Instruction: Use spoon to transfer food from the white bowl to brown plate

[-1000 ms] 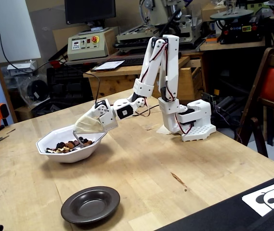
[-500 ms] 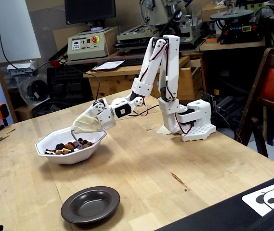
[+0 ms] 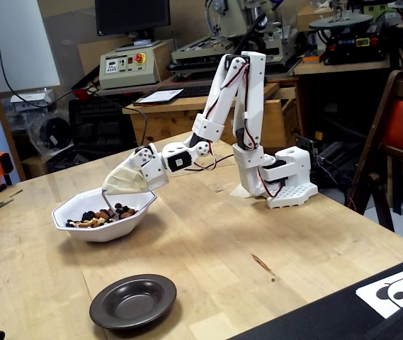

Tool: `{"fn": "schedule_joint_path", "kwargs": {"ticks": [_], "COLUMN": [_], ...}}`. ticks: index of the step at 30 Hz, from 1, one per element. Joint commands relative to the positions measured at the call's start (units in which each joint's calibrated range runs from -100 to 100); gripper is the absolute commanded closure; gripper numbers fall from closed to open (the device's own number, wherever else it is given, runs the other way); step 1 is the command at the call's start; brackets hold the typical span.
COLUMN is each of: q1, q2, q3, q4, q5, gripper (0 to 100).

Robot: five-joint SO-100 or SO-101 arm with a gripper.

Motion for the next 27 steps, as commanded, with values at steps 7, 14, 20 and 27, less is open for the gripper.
{"fn": "schedule_joint_path", "kwargs": {"ticks": [7, 14, 20, 27], "q1": [4.2, 4.3, 4.3, 4.3], "q2": [-3.6, -2.9, -2.9, -3.5], "q3": [-4.0, -3.8, -3.8, -3.8], "q4": [-5.4, -15.6, -19.4, -19.8], "q5": [-0.3, -0.2, -0.1, 0.1], "gripper": [98, 98, 98, 98]}}
